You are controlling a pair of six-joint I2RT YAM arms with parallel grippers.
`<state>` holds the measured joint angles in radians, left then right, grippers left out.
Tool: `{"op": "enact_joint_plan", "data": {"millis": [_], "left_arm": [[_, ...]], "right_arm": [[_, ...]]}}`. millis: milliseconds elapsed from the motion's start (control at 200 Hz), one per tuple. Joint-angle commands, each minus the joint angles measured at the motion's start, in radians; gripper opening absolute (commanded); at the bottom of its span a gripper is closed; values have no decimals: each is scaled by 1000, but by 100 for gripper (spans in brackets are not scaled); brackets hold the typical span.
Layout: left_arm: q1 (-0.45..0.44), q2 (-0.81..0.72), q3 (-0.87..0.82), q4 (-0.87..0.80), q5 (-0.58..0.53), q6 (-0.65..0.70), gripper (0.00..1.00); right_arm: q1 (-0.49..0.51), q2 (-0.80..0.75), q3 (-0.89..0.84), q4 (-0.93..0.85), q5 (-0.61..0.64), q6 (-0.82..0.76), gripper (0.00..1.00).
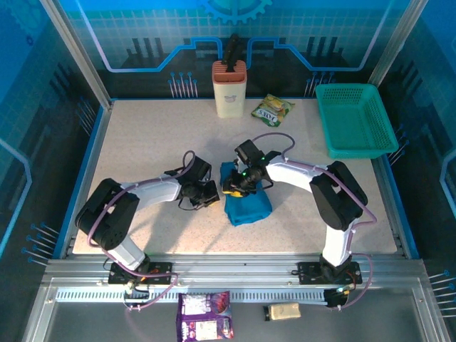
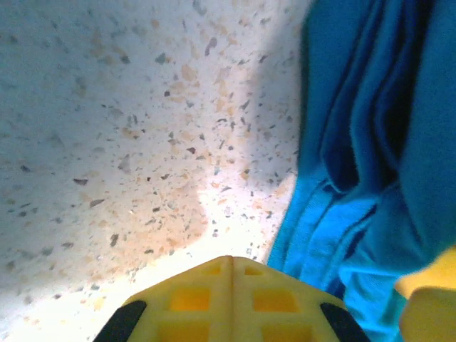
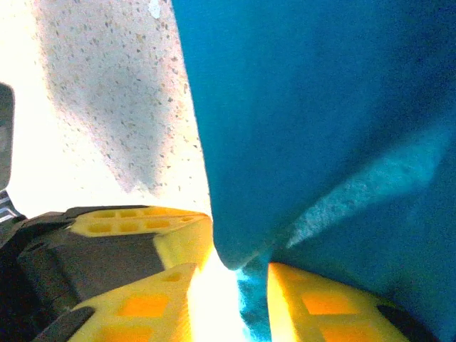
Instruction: Fold the inside-out t-shirt
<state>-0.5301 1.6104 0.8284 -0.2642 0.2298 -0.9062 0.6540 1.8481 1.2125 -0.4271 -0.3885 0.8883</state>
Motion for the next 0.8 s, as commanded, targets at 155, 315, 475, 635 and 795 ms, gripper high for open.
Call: {"op": "enact_joint_plan", "data": {"millis": [155, 315, 475, 635, 795], "left_arm": [[-23, -33, 226, -156, 11, 101, 4], [-151, 35, 372, -244, 44, 110, 5], [-232, 113, 347, -222, 67, 61, 4], [-252, 143, 195, -117, 91, -12, 4], [-233, 130, 96, -137, 35, 10, 4]], "right_arm": [[-117, -228, -70, -113, -64, -107, 38], [-183, -242, -142, -107, -179, -169, 36], [-227, -213, -231, -85, -140, -196, 34], [-253, -159, -377, -17, -74, -192, 33], [-240, -210, -427, -13, -85, -161, 33]]}}
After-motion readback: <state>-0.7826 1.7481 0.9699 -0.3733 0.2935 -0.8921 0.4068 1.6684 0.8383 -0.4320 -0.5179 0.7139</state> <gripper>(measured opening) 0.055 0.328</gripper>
